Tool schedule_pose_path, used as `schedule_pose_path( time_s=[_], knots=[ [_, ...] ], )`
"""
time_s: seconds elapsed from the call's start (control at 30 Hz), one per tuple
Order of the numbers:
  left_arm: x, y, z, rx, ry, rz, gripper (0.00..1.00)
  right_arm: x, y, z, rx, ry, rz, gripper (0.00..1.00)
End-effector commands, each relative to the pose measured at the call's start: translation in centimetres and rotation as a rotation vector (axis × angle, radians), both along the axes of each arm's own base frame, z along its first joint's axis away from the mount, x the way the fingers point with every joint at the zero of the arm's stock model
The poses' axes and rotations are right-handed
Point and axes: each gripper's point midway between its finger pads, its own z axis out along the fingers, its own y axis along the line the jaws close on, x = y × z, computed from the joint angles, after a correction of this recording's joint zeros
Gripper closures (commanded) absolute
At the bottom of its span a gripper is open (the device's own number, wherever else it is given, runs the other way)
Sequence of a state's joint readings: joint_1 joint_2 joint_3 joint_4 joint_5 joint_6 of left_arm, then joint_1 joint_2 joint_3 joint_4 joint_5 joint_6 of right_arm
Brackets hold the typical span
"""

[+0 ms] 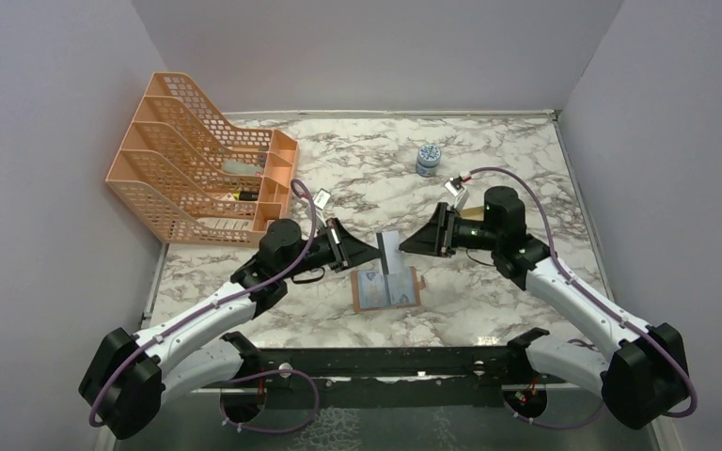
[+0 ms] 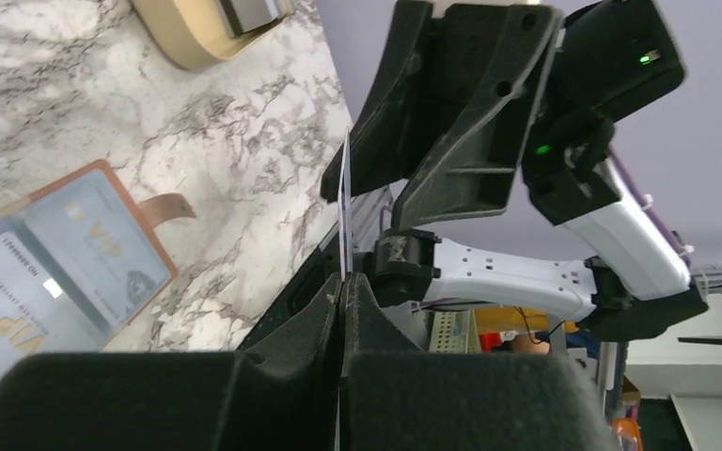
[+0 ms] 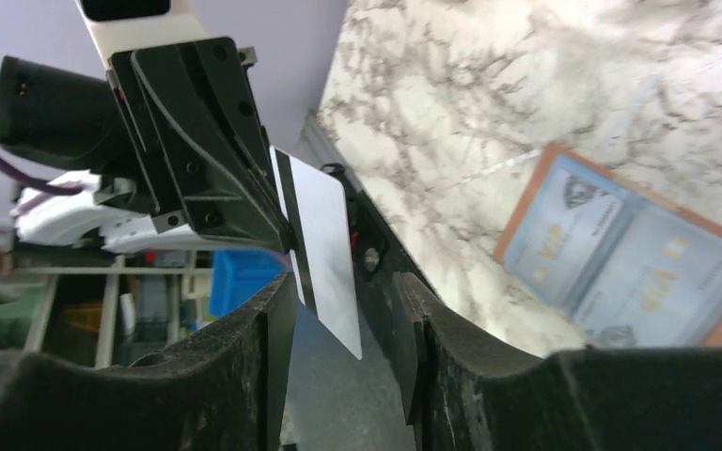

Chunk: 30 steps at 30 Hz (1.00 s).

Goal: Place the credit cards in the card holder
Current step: Insert the credit card into the card holder.

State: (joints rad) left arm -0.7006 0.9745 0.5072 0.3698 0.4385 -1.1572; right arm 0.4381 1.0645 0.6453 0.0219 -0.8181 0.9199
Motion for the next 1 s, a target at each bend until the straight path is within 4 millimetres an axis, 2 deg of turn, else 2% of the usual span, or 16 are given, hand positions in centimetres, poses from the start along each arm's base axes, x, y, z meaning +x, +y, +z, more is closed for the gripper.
schedule_pose_path(
  time_s=[0.0, 0.1, 0.23, 0.4, 0.63, 0.8, 0.97],
  knots=[
    [-0.3, 0.1, -2.6, 0.062, 0.000, -0.021, 1.00, 1.4, -1.5, -1.9, -0.169, -0.050, -0.093, 0.55],
    [-0.1, 0.3, -4.7, 0.138, 0.024, -0.022, 1.00, 1.9, -2.7, -4.6, -0.269, -0.037, -0.144, 0.52],
    [0.0, 0.6, -7.1, 0.229, 0.039, -0.027, 1.00, 1.6, -3.8, -8.7, -0.381, 0.024, -0.146, 0.51],
    [0.2, 1.2, -10.2, 0.338, 0.077, -0.023, 1.00, 1.8, -4.8, -12.6, -0.495, 0.063, -0.157, 0.47],
    [-0.3, 0.9, -13.4, 0.395, 0.145, -0.077, 1.00, 2.4, -5.6, -15.4, -0.701, 0.045, -0.154, 0.47],
    [-0.2, 0.3, -14.3, 0.395, 0.167, -0.100, 1.00, 2.3, -5.4, -16.8, -0.788, 0.035, -0.144, 0.48],
    [-0.2, 0.1, -15.4, 0.410, 0.202, -0.114, 1.00, 1.7, -5.7, -18.2, -0.828, 0.056, -0.136, 0.54]
  ],
)
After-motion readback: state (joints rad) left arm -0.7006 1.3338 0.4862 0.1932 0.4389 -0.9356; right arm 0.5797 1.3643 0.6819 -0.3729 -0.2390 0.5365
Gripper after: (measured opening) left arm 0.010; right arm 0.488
